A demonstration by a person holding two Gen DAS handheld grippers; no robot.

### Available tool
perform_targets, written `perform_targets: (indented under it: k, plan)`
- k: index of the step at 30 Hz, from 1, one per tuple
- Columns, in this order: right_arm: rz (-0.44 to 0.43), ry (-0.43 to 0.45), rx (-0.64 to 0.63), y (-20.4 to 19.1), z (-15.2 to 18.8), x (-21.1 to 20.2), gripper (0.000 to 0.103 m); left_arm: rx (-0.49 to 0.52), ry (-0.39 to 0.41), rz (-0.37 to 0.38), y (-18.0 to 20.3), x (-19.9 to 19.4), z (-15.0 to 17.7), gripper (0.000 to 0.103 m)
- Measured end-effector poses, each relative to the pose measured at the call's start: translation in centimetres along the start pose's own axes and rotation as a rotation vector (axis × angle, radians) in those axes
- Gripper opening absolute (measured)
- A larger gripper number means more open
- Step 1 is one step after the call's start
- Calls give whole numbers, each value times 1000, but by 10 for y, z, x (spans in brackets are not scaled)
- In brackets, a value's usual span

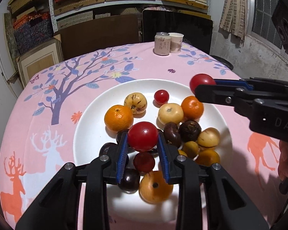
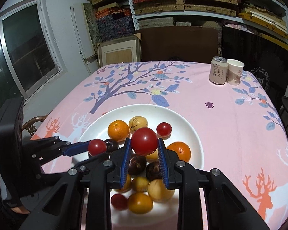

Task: Organize fruits

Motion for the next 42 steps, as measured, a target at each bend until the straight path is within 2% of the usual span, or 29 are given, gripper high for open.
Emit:
perform_targets:
  k: [5, 6, 8, 9, 10, 11, 13, 14, 16, 20, 22, 27, 34, 42]
  plan:
    - [-21, -44, 4, 5, 5, 32, 33, -6, -27, -14, 0, 22, 2, 32]
    - [-18, -42, 0, 5, 6, 34, 40, -11, -27, 0, 1, 22, 3, 39]
    - [-19, -21, 6, 5, 10, 29, 47, -23, -20, -18, -2, 19, 3, 64]
    - [-13, -14, 12, 6, 12, 26, 51, -39, 0, -50, -7, 14, 3, 83]
    - [-10, -1, 20, 6, 14, 20, 55, -56, 22, -59, -10, 6, 3, 89]
    - [-7, 9, 29, 6, 17, 13, 58, -67, 33, -52, -10, -1, 4, 90]
    - [6, 17, 39, 3, 26, -1, 71, -86, 29, -46, -11, -15, 11, 95]
    - [17, 16, 42, 1, 33, -8, 76, -94, 27, -48, -11, -22, 16, 96]
    - [42, 5, 44, -4, 48, -23, 91, -105, 26, -49, -11, -39, 30, 98]
    - [37, -7, 43, -23, 84, -58, 96, -111, -13, -76, -11, -73, 65, 98]
    - [37, 5, 48, -31, 101, -80, 99, -125, -7, -88, -13, -94, 81, 98]
    - [54, 58, 56, -50, 130, -133, 99, -150, 30, -180, -21, -152, 111, 98]
    - [49, 145, 32, -83, 152, -189, 99, -179, 97, -198, -24, -212, 130, 98]
    - [64, 208, -37, -105, 158, -222, 99, -144, 152, -226, -10, -250, 130, 98]
Point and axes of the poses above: each gripper's, at about its wrist camera, not at the fingertips, and x roughly the way its jaws point, y to its right, z to its underside, the point moved 7 cm from there along x, roughly the way its jaws point, and after that the axes turned 9 degrees about -z, right-handed, at the moved point
